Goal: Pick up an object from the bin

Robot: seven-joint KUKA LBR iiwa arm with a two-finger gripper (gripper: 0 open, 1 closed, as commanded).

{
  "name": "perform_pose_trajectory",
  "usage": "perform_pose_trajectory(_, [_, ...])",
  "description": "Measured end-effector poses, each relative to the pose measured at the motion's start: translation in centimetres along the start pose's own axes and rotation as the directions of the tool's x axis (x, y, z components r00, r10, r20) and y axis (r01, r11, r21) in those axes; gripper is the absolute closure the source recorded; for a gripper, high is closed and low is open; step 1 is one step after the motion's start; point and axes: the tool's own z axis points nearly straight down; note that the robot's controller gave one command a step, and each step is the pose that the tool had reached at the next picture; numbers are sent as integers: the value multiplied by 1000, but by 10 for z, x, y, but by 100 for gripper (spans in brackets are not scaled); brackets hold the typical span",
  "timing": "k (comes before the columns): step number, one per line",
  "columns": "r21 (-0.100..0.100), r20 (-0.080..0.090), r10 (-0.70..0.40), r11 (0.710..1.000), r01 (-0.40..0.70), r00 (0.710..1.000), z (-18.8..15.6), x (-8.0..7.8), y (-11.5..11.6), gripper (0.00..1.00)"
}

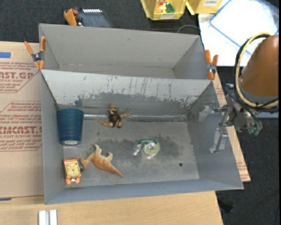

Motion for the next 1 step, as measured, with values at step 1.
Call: perform_pose_trajectory(1, [2,8,-2,1000,2,1000,-4,-2,1,0])
